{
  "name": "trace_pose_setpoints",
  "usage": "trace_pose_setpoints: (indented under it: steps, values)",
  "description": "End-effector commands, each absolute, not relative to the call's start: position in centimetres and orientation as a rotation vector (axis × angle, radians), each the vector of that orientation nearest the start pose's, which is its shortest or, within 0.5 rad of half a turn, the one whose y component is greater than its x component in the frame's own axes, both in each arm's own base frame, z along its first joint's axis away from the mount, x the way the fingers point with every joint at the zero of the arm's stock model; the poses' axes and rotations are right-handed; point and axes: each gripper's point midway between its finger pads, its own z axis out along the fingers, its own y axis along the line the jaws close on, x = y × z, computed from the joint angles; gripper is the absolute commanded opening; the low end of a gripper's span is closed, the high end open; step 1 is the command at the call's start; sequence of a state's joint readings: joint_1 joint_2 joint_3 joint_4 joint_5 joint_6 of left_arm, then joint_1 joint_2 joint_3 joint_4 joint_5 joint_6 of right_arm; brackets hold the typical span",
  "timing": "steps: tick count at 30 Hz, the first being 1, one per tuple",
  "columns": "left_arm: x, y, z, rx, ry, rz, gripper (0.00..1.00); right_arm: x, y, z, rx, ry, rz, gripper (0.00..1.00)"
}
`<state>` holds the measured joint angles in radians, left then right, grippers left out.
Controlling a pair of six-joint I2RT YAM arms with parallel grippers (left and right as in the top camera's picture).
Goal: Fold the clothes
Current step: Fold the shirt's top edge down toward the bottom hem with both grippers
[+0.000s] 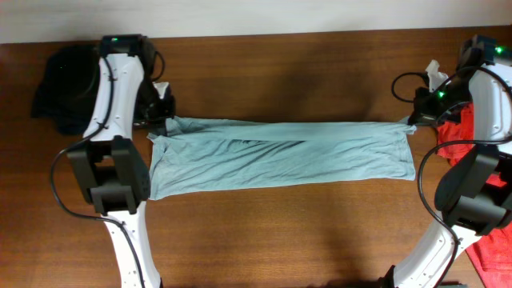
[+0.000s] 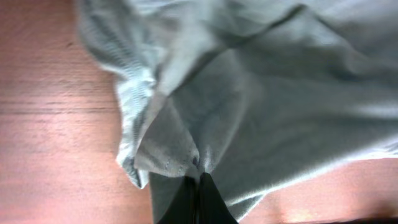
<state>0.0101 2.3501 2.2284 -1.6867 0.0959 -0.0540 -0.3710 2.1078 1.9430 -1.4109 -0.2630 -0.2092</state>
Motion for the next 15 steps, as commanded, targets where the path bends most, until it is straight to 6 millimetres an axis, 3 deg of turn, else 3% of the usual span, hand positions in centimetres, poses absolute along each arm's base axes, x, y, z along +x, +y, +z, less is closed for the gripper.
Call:
trace_pose_setpoints:
  steps: [1, 10, 15]
  values:
    - [39.4, 0.2, 9.9, -0.221, 3.368, -0.132, 0.01, 38.9, -11.7, 13.9, 0.312, 3.012, 0.303, 0.04]
    - [36.8, -0.1, 7.8, -0.255, 3.483, -0.147, 0.01, 37.6, -11.9, 13.5, 0.357, 3.067, 0.277, 0.04]
    - [36.3, -0.2, 7.4, -0.258, 3.504, -0.147, 0.01, 36.5, -11.5, 11.9, 0.371, 3.118, 0.303, 0.04]
